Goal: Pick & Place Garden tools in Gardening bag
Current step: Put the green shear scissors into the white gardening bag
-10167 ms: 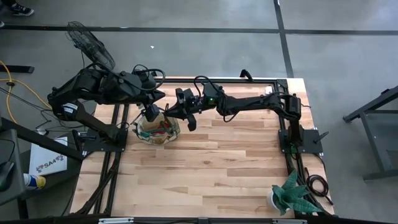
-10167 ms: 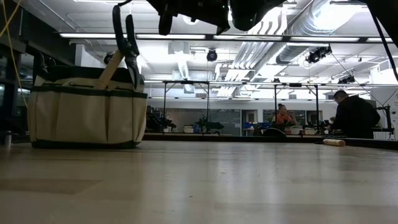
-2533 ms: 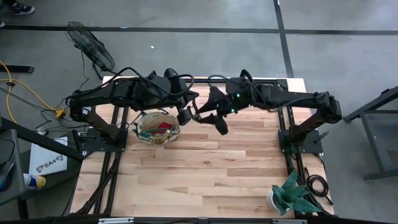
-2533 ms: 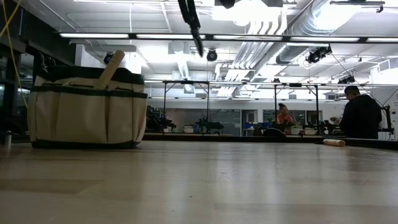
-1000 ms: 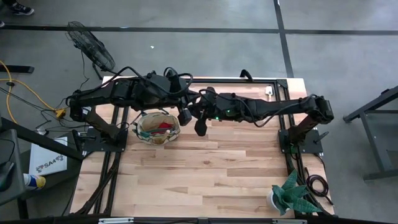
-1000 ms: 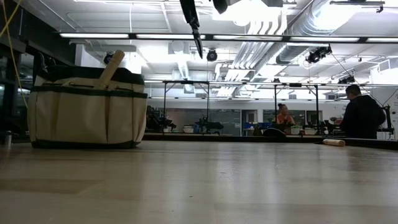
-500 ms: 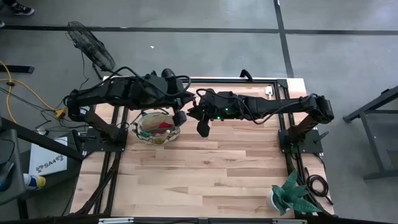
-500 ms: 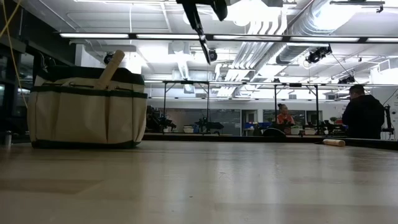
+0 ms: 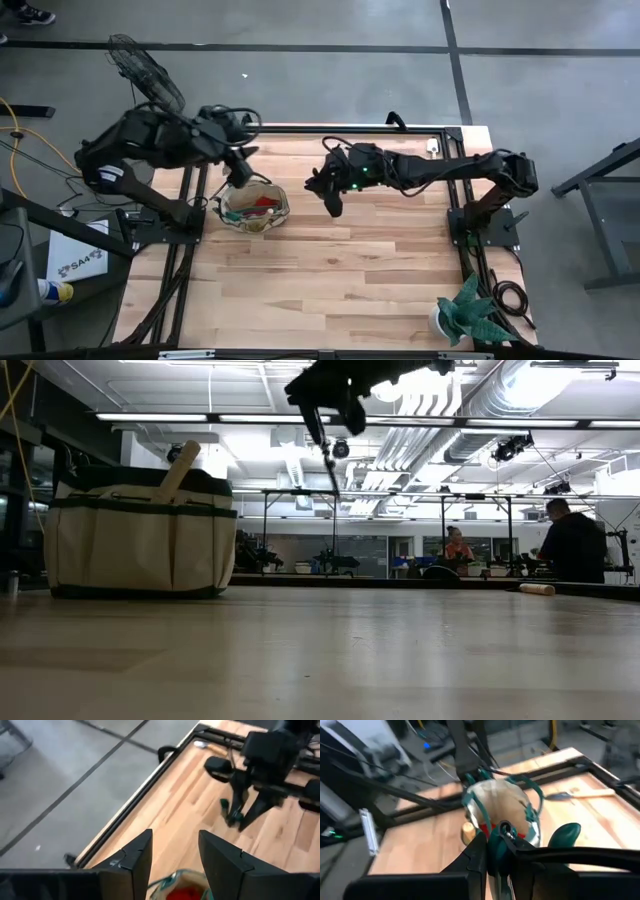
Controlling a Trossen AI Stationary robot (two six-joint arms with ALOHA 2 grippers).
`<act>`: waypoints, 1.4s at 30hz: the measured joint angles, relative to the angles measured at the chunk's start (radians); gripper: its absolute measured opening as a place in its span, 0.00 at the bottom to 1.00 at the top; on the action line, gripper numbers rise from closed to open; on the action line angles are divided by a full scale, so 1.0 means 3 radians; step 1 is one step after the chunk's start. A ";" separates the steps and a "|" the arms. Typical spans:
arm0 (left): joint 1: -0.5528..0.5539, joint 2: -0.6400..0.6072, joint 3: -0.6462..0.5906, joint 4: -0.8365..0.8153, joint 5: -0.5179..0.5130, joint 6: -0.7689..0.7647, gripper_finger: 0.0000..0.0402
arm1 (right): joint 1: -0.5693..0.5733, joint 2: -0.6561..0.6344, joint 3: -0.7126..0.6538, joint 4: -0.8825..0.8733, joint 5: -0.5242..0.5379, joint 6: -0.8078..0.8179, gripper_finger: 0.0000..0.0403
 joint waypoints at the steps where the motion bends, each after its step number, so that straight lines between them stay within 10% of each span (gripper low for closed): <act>1: -0.0018 -0.0031 -0.0001 -0.0079 -0.0011 -0.0059 0.39 | -0.0021 -0.0016 -0.0124 0.0197 -0.0085 0.0009 0.10; 12: -0.0505 -0.0180 -0.0050 -0.0148 -0.0396 -0.0316 0.39 | -0.0274 0.0061 -0.0849 0.2233 -0.1037 0.0105 0.10; 22: -0.0835 -0.0444 -0.0945 0.0319 -0.0619 -0.0733 0.39 | -0.0427 0.0712 -0.0751 0.3264 -0.1504 0.0414 0.10; 42: -0.0845 -0.1095 -0.1972 0.1232 -0.0325 -0.1040 0.39 | -0.0468 0.1146 -0.0256 0.3151 -0.1857 -0.0008 0.10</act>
